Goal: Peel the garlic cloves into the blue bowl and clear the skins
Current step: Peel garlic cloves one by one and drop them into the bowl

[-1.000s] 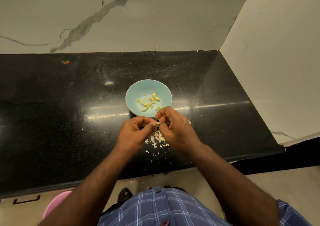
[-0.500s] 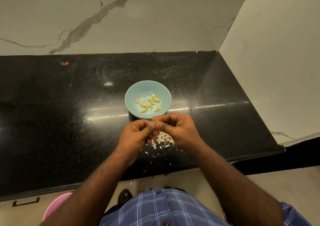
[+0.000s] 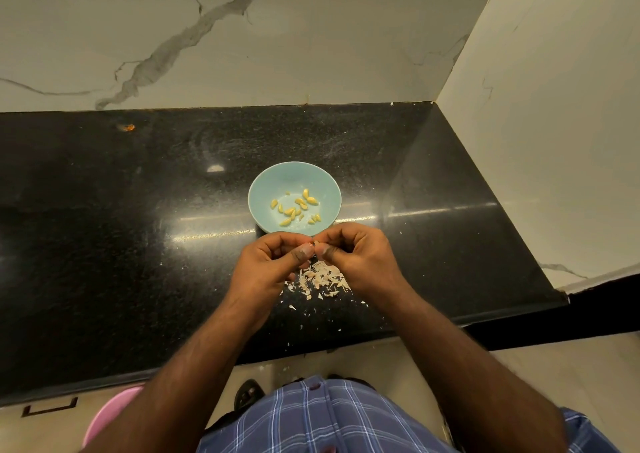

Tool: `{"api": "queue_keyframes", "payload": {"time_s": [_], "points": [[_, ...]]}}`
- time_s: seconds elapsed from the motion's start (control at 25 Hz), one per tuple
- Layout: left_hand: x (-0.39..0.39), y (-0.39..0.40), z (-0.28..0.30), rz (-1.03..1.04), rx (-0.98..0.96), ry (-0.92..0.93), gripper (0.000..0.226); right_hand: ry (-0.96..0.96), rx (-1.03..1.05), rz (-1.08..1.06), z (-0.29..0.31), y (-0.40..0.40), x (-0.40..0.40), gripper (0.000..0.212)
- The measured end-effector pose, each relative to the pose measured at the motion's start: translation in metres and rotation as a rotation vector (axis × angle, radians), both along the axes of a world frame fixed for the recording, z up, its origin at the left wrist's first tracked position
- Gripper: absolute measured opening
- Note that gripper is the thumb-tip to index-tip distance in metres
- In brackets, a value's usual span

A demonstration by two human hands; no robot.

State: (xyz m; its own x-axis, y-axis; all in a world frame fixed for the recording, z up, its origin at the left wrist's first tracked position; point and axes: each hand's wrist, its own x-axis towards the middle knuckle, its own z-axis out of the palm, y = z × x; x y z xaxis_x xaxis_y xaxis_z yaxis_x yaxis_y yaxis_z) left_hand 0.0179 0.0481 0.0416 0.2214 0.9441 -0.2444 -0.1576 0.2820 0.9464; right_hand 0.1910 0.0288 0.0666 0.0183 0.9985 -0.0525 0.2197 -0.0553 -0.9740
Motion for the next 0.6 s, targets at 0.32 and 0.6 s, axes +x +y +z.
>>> {"api": "queue_keyframes", "payload": {"time_s": [0.32, 0.6], "points": [[0.001, -0.003, 0.006, 0.004, 0.046, -0.048, 0.024, -0.18, -0.036, -0.03, 0.001, 0.0, -0.002, 0.003], [-0.007, -0.006, 0.01, -0.096, 0.078, -0.064, 0.014, 0.109, -0.267, -0.007, 0.012, -0.004, -0.006, 0.015]]}}
